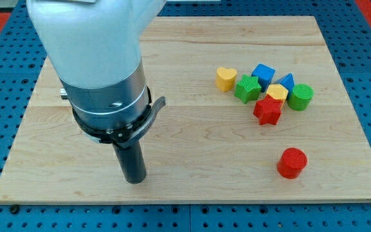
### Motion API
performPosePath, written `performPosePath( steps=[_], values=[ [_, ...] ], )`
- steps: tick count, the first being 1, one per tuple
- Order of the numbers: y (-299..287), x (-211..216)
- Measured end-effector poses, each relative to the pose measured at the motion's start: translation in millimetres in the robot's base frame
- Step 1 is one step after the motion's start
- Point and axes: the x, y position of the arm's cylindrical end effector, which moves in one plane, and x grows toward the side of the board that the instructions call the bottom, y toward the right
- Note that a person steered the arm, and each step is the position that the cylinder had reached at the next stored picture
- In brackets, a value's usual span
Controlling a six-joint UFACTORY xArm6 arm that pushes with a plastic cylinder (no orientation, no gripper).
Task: Move the green circle closer to the red circle
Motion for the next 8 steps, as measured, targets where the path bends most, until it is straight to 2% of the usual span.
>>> performPosePath(
  steps=[4, 6, 8],
  values=[
    [23, 16],
    [23, -1],
    [30, 25]
  ],
)
